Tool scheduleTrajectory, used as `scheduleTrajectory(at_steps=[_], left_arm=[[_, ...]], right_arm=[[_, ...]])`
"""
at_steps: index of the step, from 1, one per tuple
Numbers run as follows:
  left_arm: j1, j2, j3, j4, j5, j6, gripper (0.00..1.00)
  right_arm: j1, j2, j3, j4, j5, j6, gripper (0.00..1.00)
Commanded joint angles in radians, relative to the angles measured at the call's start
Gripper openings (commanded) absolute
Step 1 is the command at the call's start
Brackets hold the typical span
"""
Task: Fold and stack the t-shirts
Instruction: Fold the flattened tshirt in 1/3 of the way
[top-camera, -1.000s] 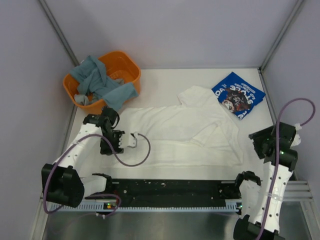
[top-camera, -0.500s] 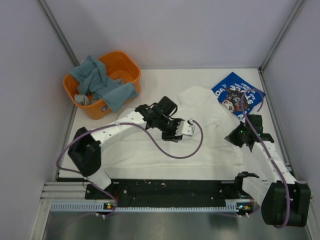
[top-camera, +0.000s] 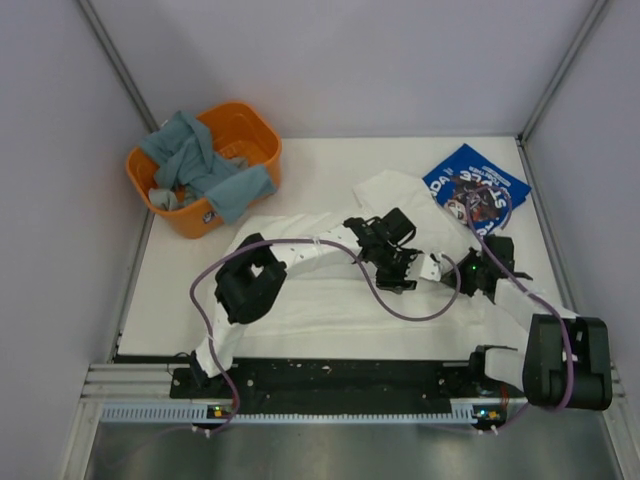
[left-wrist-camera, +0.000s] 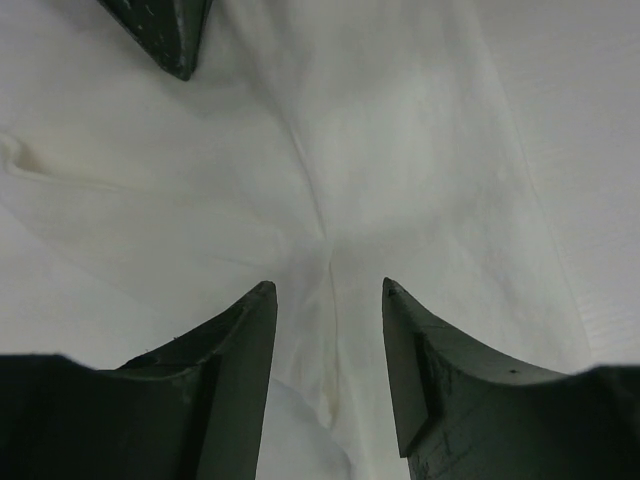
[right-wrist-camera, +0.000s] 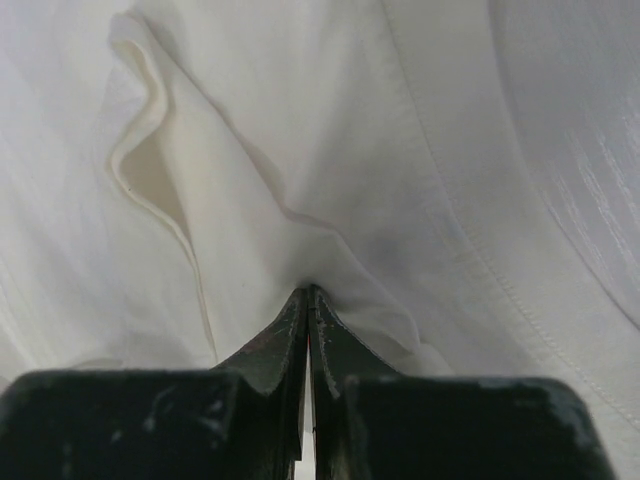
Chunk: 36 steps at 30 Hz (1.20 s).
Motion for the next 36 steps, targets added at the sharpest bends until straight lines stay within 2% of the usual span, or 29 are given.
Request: scheduleTrajectory(at_steps=[1,4,9,11,14,17,20,25,29,36], left_arm=[[-0.007,0.05,0.038,0.023,-0.033,-0.002,0.49],[-0.008,0.071,0.042,0.04,-0.034,-0.014,0.42],[-0.01,0.105,0.06,0.071,-0.108,-0.06,0.2],[-0.011,0.104,0.061,0.083,-0.125,-0.085,0.18],[-0.014,0.091,0.058,0.082,-0.108,-0.098,0.0],[-0.014,0.078,0.066,0.054,-0.1,-0.146,0.0],[0.003,0.044,0.075,0.008,-0.096,-0.284,0.0],[0.018,0.001,0.06,-0.038,0.042,-0.33,0.02],[0.033,0.024,0.049,-0.003,0.009,-0.391,0.0],[0.203,0.033,0.043,0.143,0.055,-0.646,0.0]], right_arm=[[-0.048,-0.032,-0.052,0.013,0.032,-0.022,0.0],[-0.059,-0.082,-0.049,-0.018,0.055,-0.042,0.0],[-0.07,-0.107,-0.046,-0.064,0.059,-0.069,0.0],[-0.074,-0.111,-0.052,-0.065,0.052,-0.071,0.0],[-0.079,-0.118,-0.054,-0.072,0.048,-0.072,0.0],[-0.093,-0.121,-0.052,-0.09,0.05,-0.083,0.0],[-0.119,-0.141,-0.061,-0.111,0.055,-0.092,0.0],[-0.132,-0.188,-0.097,-0.115,0.072,-0.088,0.0],[-0.134,-0.179,-0.083,-0.131,0.065,-0.101,0.0],[-0.136,-0.173,-0.087,-0.131,0.075,-0.101,0.0]])
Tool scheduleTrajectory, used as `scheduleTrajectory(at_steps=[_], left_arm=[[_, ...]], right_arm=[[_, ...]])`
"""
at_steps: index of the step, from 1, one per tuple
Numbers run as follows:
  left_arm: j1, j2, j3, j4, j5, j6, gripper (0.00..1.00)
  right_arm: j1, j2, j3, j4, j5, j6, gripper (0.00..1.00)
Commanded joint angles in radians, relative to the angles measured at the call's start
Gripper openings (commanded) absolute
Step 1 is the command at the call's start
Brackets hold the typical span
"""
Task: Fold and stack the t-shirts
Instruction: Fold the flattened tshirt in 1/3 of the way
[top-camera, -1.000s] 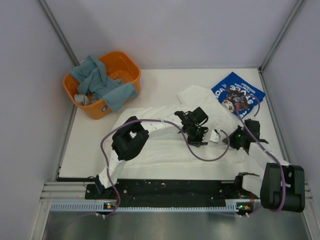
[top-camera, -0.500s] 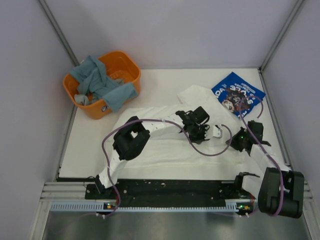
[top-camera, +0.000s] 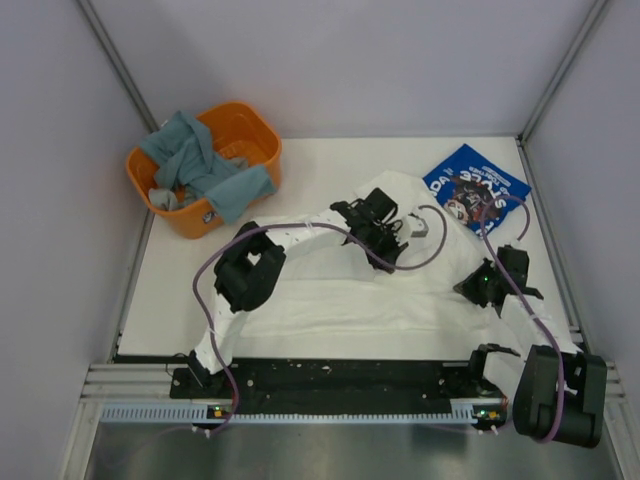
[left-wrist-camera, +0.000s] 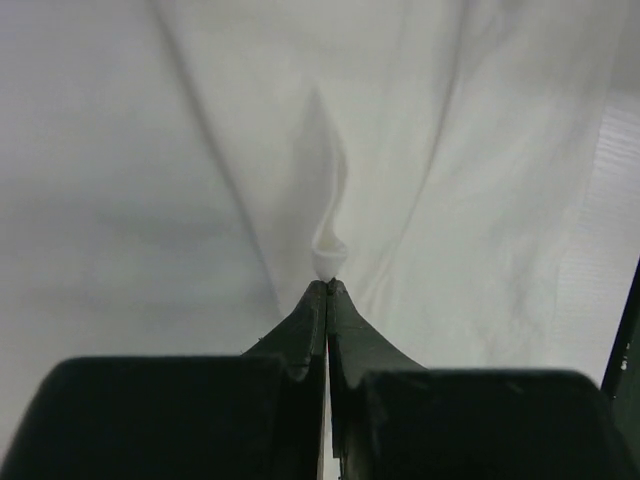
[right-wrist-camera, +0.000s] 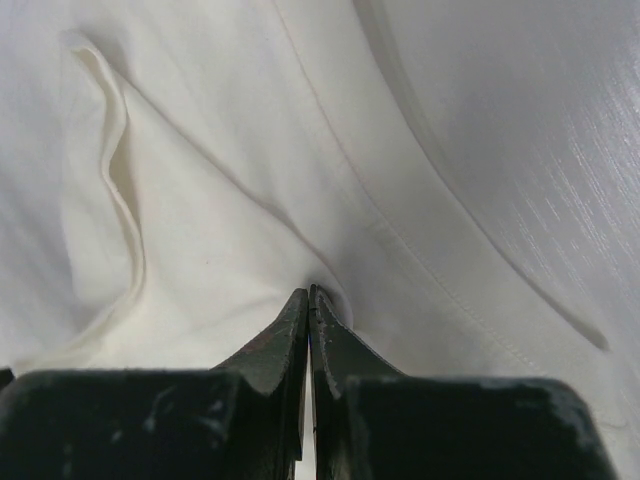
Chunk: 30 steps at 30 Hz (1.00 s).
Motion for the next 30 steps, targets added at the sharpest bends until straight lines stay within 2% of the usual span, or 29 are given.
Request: scheduleTrajectory(at_steps=[1,5,14,15,18,20,22,25,28,30], left_arm=[[0.123,-0.028,0.014,0.124,0.03,-0.174,0.0],[0.14,-0.011,0.0,0.121,0.041,-0.185,0.0],[0.17,-0.043,-0.08,0.147,-0.076,-0.234,0.0],[0.17,-0.043,-0.081,0.149,-0.085,-0.23,0.05],[0.17,-0.046,-0.069,0.132,-0.092,-0.213,0.31],[0.17,-0.06,-0.052,0.111,-0.097,-0.192,0.44],[0.172,-0.089,-0.032,0.077,-0.102,-0.152,0.5],[0.173,-0.133,0.001,0.0,-0.123,-0.06,0.58],[0.189,-0.198,0.002,-0.102,-0.164,0.031,0.59],[0.207,-0.254,-0.026,-0.167,-0.187,0.109,0.61]], right_arm=[[-0.01,0.011,-0.003,-0.046,0.042,-0.03,0.0],[-0.012,0.03,0.0,-0.046,0.039,-0.033,0.0],[-0.015,0.028,0.0,-0.047,0.042,-0.03,0.0],[-0.018,0.03,0.0,-0.047,0.04,-0.03,0.0],[-0.023,0.024,0.007,-0.047,0.033,-0.036,0.0],[-0.023,0.004,0.019,-0.047,0.025,-0.051,0.0],[-0.023,-0.045,0.046,-0.055,0.02,-0.071,0.02],[-0.018,-0.094,0.14,-0.072,-0.007,-0.106,0.17],[0.012,-0.105,0.262,-0.098,-0.027,-0.16,0.33],[0.055,-0.091,0.348,-0.137,-0.011,-0.2,0.37]])
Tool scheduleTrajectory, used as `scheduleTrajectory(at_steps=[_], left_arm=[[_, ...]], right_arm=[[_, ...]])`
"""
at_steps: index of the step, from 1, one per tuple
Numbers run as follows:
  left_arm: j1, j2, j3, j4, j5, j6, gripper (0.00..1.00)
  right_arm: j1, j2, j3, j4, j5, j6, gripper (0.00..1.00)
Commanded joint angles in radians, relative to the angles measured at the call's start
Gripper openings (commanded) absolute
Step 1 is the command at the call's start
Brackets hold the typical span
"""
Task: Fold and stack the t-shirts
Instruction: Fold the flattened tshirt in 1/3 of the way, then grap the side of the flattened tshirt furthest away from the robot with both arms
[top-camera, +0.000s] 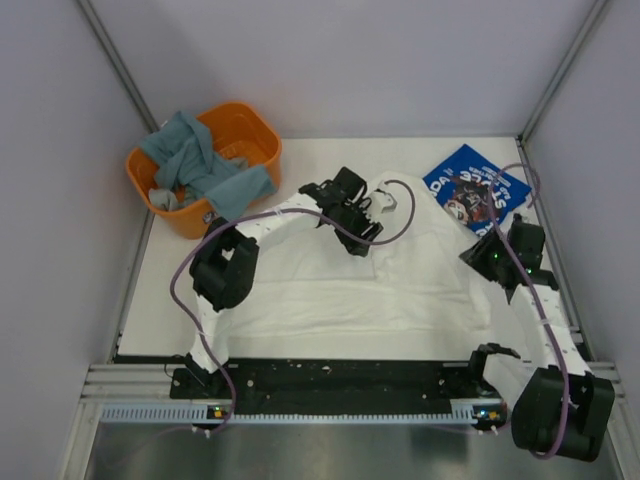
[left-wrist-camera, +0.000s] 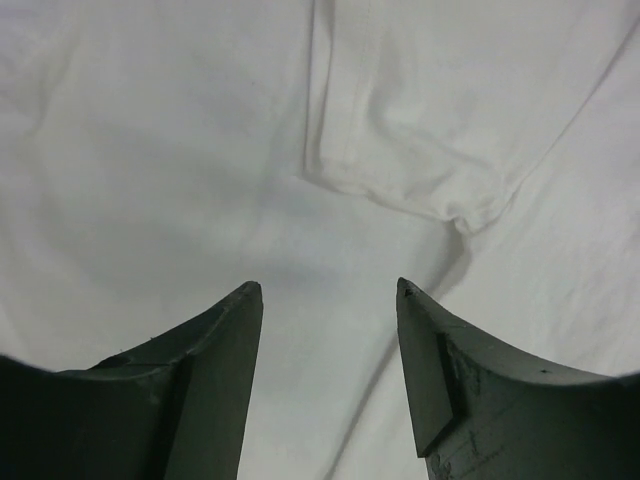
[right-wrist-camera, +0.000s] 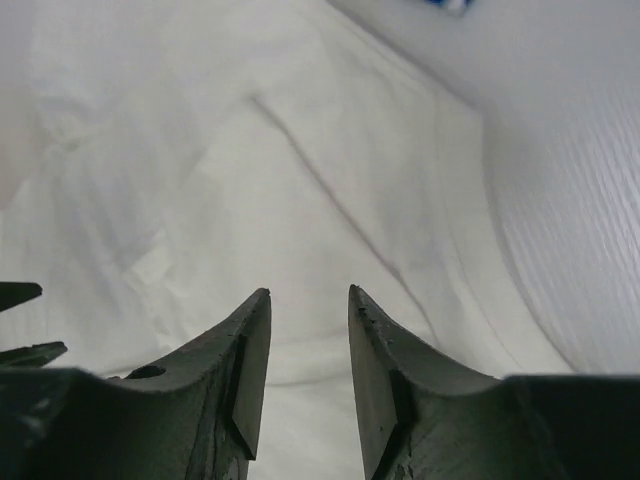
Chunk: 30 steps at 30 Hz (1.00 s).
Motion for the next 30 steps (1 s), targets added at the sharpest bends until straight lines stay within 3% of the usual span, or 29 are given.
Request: scheduleTrajectory(at_steps=[1,8,10,11,15,20,25,30], left_arm=[[0.037,-0.205,0.009,-0.168,-0.062,0.203,0.61],[0.091,-0.423,-0.164,-0.435,-0.205,0.442,0.61],[0.131,-0.481,-0.225,-0.496,-0.234,0.469,0.61],[0.157,-0.521,-0.267,-0.516,-0.242,0.479,0.61],[0.241,-0.708,-0.422,-0.561,-0.245,0.506,0.61],[0.322,-0.929,-0.615,-0.59,-0.156,0.544,0.62],[0.375,-1.058,-0.828,-0.541,-0.217,0.553,0.62],[0.375,-1.176,-0.956,-0.507,-0.24,0.634,0.63]], right_arm=[[0.076,-0.006,0.231,-0.04,0.022,-0.113,0.38],[0.187,0.133,0.449,-0.036,-0.006,-0.136,0.44],[0.222,0.164,0.478,0.007,-0.037,-0.134,0.55],[0.238,0.175,0.487,0.044,-0.04,-0.137,0.68],[0.255,0.221,0.502,0.15,-0.068,-0.122,0.98],[0.273,0.296,0.4,0.29,-0.201,0.094,0.99],[0.359,0.35,0.39,0.27,-0.202,0.088,0.99],[0.367,0.212,0.432,0.02,0.109,0.03,0.99]])
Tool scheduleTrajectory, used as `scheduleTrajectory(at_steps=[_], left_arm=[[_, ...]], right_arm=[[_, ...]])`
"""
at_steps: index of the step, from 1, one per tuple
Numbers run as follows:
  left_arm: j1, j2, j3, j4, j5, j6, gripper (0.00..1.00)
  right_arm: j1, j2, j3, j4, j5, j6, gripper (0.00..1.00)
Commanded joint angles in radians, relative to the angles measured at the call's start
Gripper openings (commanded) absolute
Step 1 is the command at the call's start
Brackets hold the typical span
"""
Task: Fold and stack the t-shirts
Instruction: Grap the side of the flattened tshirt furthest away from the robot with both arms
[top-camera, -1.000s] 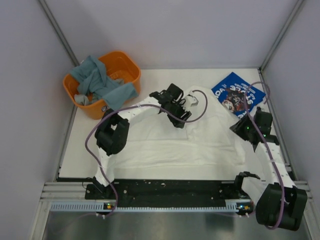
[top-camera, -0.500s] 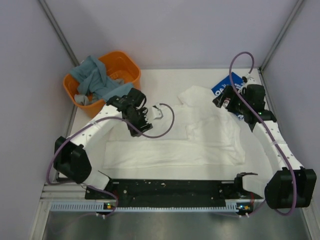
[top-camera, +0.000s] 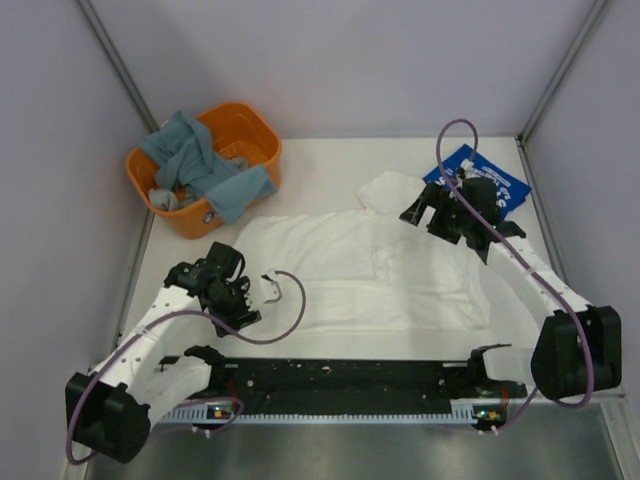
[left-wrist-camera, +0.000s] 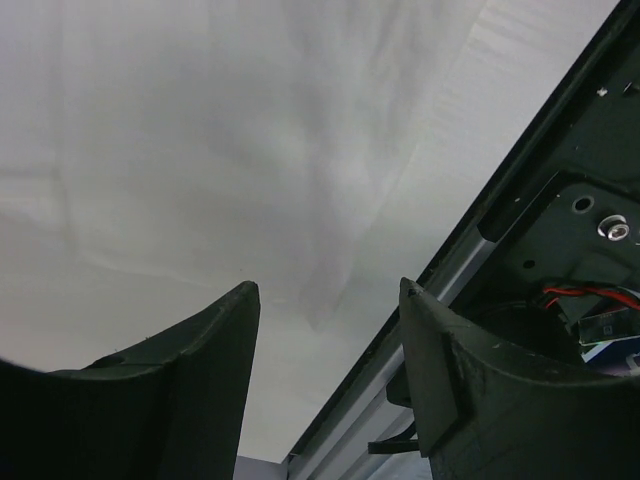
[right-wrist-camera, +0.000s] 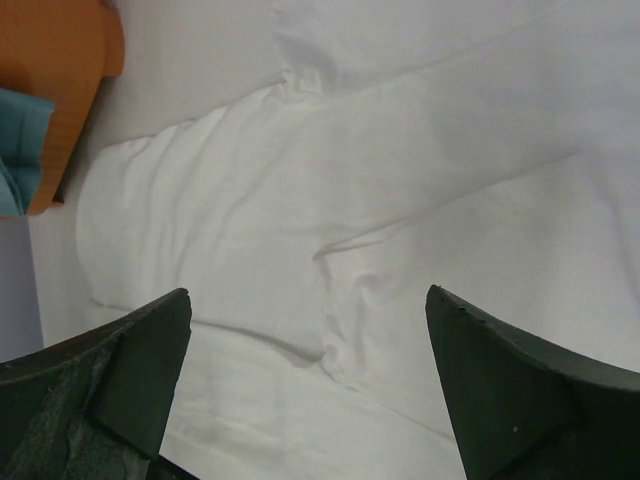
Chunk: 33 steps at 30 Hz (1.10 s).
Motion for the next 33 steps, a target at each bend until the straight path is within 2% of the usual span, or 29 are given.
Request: scheduleTrajectory(at_steps=[1,4,8,12,15,19,24,27,28,31,33], left_arm=[[0.003,-0.089,-0.083,0.065,-0.024,0.094,0.63],[-0.002,-0.014,-0.101,0.091,-0.058,0.108,0.63],[0.0,0.051,-0.113,0.074,-0.038,0.15,0.63],[0.0,0.032,-0.142,0.08,-0.003,0.206,0.63],[0.0,0.017,-0.159,0.106,0.008,0.2,0.63],[0.001,-0.043,-0.202,0.148,-0.017,0.207,0.63],[0.0,-0.075,-0.203,0.156,0.0,0.162,0.63],[0.001,-0.078,-0.199,0.139,0.005,0.14,0.63],[0.0,-0.083,-0.2,0.13,0.005,0.147,0.63],[0.0,-0.106,-0.222,0.12,-0.006,0.183,0.63],[0.0,-0.117,-0.235,0.108,0.0,0.212,0.64]], right_arm=[[0.001,-0.163,0.056,-0.169,0.283,-0.042,0.99],[0.001,-0.239,0.061,-0.27,0.409,-0.072,0.99],[-0.01,-0.33,0.023,-0.391,0.569,0.202,0.99],[-0.119,-0.425,-0.058,-0.45,0.454,0.318,0.99],[-0.244,-0.508,-0.145,-0.396,0.232,0.286,0.99],[-0.285,-0.643,-0.189,-0.385,0.247,0.299,0.99],[-0.3,-0.877,-0.267,-0.376,0.369,0.475,0.99],[-0.298,-1.041,-0.35,-0.212,0.332,0.465,0.99],[-0.298,-1.062,-0.347,-0.206,0.287,0.447,0.99],[-0.298,-1.022,-0.292,-0.279,0.117,0.356,0.99],[-0.298,-0.964,-0.239,-0.461,0.072,0.31,0.96]])
